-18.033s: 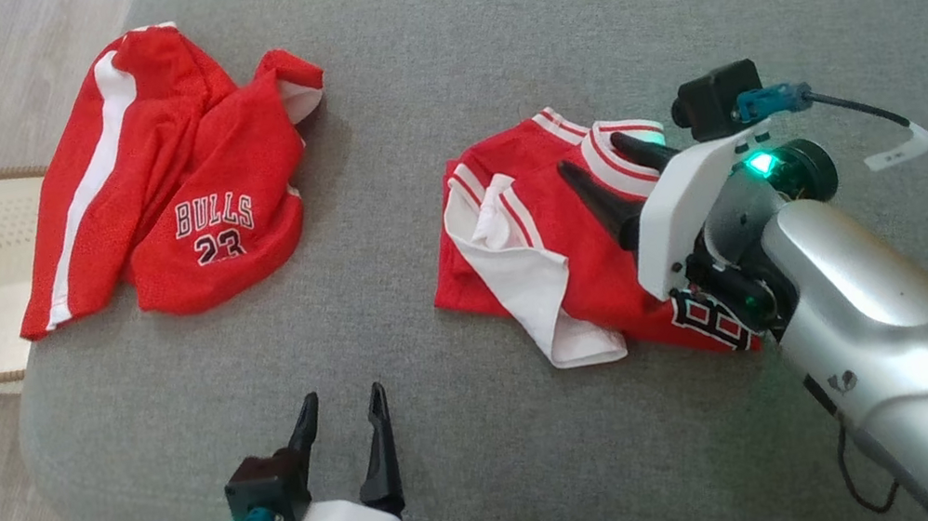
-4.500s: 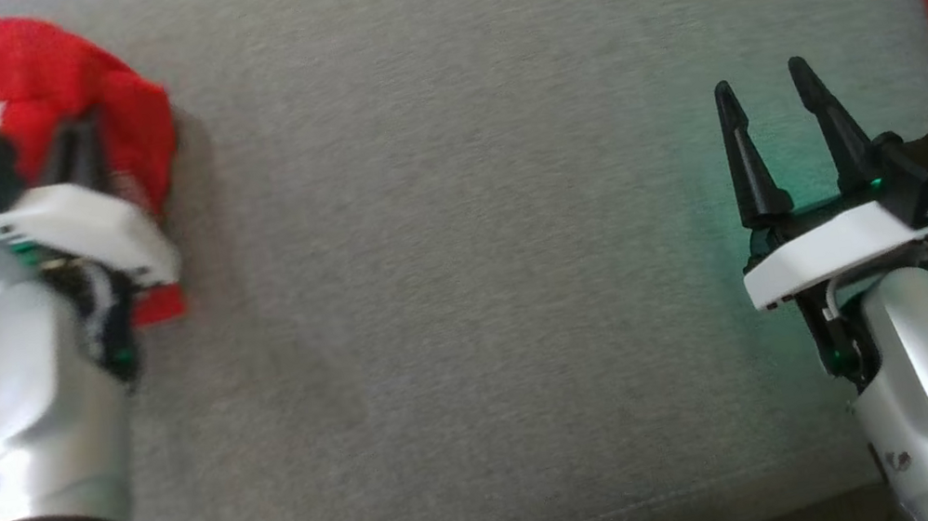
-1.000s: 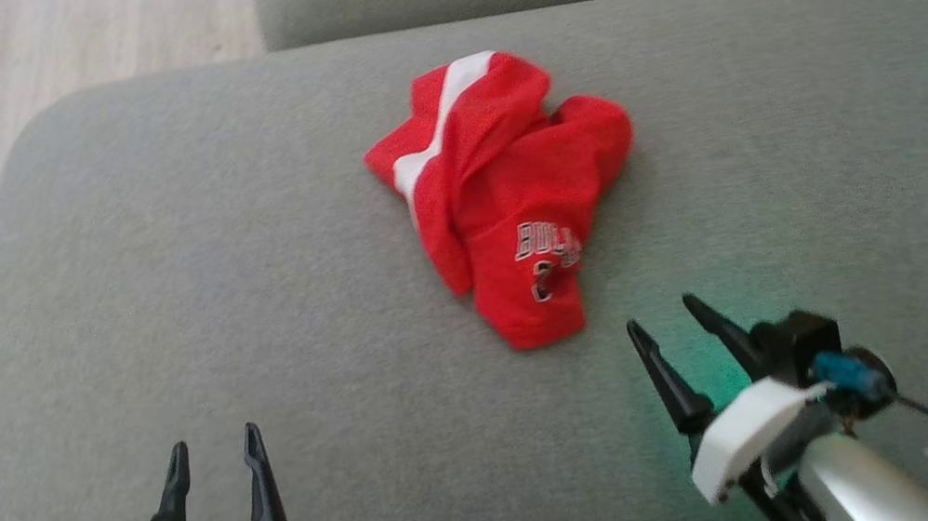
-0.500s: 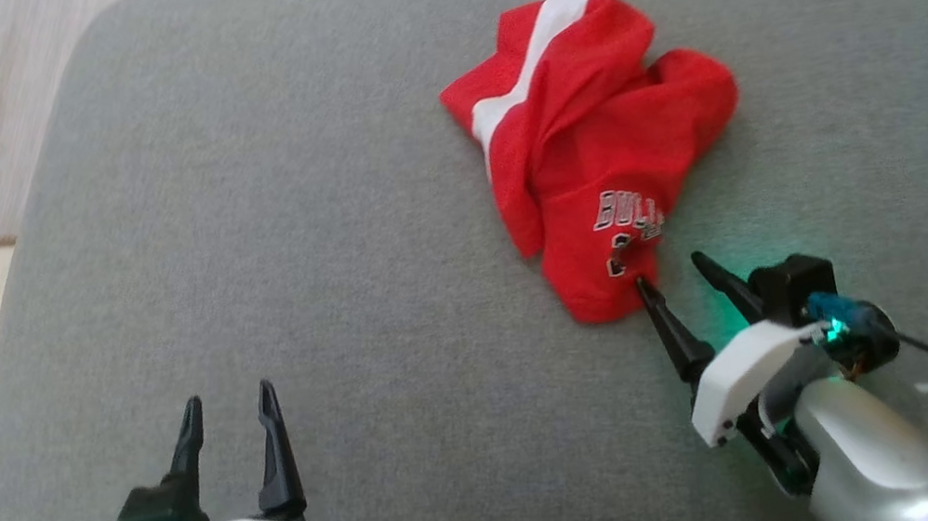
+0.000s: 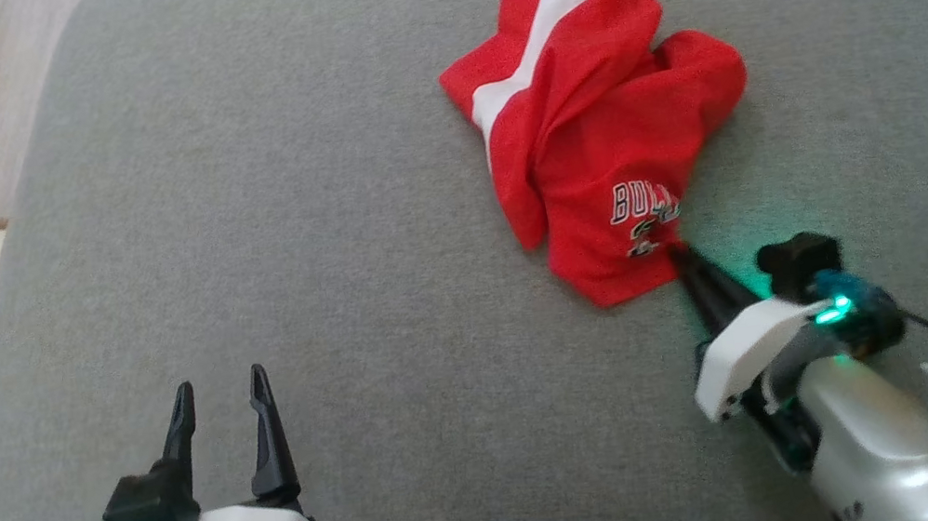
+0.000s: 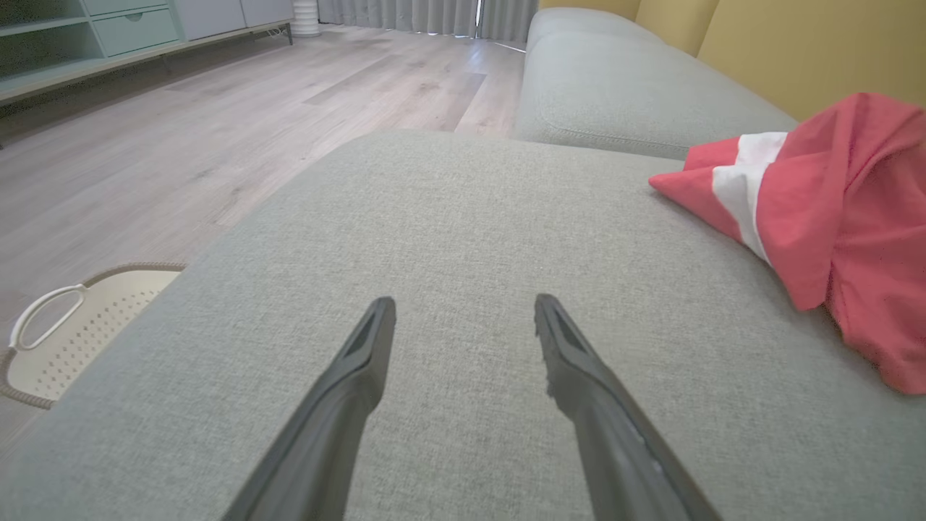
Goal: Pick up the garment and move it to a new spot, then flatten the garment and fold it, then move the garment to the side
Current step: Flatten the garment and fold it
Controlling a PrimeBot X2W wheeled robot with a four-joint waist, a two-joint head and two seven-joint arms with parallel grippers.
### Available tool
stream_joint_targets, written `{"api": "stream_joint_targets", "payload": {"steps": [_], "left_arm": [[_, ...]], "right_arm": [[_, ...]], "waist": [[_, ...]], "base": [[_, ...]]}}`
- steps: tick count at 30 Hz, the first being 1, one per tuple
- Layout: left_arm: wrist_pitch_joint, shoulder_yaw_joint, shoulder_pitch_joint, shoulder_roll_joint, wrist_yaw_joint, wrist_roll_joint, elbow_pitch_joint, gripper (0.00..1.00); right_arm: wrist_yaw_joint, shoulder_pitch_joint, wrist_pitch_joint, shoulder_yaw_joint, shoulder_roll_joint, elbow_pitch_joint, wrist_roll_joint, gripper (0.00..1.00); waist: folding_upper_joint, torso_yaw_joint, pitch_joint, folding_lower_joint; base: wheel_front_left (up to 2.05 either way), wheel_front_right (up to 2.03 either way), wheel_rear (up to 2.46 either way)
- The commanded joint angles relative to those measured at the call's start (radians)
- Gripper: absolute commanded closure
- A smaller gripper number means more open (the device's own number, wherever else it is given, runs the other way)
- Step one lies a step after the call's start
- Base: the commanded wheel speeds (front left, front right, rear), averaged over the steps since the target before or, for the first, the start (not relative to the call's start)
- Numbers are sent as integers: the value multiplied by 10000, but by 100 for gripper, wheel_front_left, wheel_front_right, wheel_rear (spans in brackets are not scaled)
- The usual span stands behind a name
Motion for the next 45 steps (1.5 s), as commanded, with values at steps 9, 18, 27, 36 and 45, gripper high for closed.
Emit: {"api": "stream_joint_targets", "payload": {"steps": [9,18,27,36,45], "left_arm": [[-122,238,-239,20,49,-189,-318,0],[-122,-28,-89,20,71,-349,-236,0],[-122,-339,-106,20,73,-473,-136,0],[-122,-556,-125,20,2,-521,12,0],[-122,-1058,-180,20,103,-724,40,0]], "right_arm": [[63,-965,-463,-2719,-472,-1215,-1068,100],[63,-1606,-309,-3484,-959,-2874,-1554,100],[63,-2682,400,-2716,-1006,-4056,-1503,100],[63,-4358,671,-1706,-832,-3837,-1577,100],[63,-5530,144,-877,-442,-2792,-1413,100]], "waist": [[0,-907,-623,0],[0,-1328,-1024,0],[0,-1149,-1163,0],[0,-557,-1260,0],[0,395,-1261,0]], "base": [[0,0,0],[0,0,0],[0,0,0],[0,0,0],[0,0,0]]}}
